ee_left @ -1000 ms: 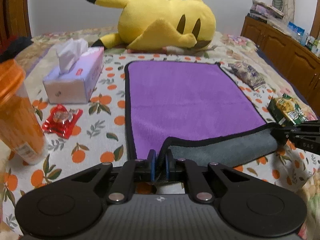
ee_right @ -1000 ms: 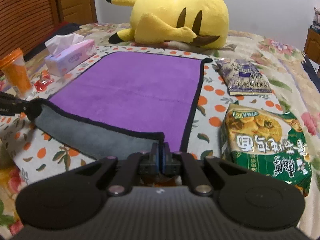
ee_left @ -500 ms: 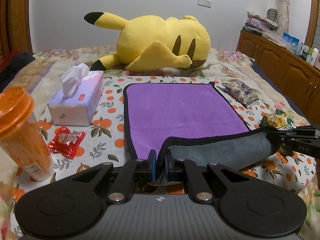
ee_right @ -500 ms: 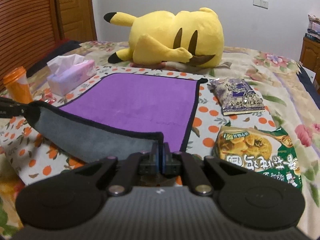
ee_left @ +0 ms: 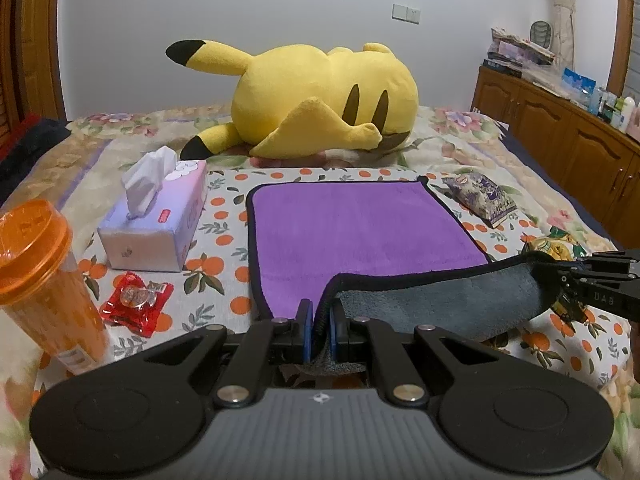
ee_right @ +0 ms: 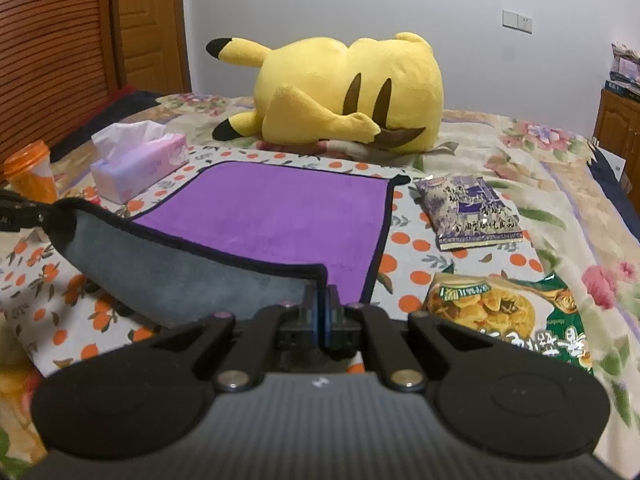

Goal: Fold towel

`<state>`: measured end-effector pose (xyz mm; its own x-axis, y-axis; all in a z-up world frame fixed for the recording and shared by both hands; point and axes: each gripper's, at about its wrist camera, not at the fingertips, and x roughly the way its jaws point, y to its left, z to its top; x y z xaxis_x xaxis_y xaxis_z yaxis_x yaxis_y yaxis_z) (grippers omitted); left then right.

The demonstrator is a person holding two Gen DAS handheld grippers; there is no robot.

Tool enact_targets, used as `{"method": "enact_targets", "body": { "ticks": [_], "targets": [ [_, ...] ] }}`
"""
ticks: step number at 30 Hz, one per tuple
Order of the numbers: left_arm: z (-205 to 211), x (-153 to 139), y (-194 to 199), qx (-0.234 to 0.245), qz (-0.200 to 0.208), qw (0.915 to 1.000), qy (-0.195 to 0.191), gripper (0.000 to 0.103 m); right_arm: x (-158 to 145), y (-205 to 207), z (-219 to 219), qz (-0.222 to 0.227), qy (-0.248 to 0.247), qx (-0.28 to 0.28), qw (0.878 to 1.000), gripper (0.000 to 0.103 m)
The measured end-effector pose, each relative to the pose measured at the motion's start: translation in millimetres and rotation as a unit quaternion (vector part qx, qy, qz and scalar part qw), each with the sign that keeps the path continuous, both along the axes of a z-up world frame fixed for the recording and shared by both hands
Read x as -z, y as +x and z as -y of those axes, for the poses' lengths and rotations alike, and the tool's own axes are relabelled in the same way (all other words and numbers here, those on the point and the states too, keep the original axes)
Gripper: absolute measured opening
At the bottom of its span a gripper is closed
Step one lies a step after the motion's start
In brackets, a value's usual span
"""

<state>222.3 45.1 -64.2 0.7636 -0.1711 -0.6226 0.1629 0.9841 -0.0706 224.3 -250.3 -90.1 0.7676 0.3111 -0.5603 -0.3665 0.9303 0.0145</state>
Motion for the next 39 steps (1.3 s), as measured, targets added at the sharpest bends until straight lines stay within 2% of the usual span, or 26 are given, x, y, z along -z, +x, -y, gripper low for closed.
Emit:
{"method": "enact_targets", "body": {
  "ticks": [25,29,32,39],
  "targets": [
    [6,7,37,0.005,0.007,0.9997,0.021,0.009,5,21,-4,0.029,-0.022,-0.007,0.999,0.003],
    [5,0,42,0.004,0.008,0.9998,0.015,0.009,1,25,-6,0.036,-0.026,-0.006,0.999,0.003],
    [10,-9,42,0.002,0.016,0.9995,0.028,0.009,-6,29,-6,0.042,-0.024,-0.011,0.999,0.003],
    [15,-29,47,0.006,0.039,0.9987,0.032,0.009,-29,36,-10,0.073,-0.025,-0.02,0.997,0.003]
  ]
}}
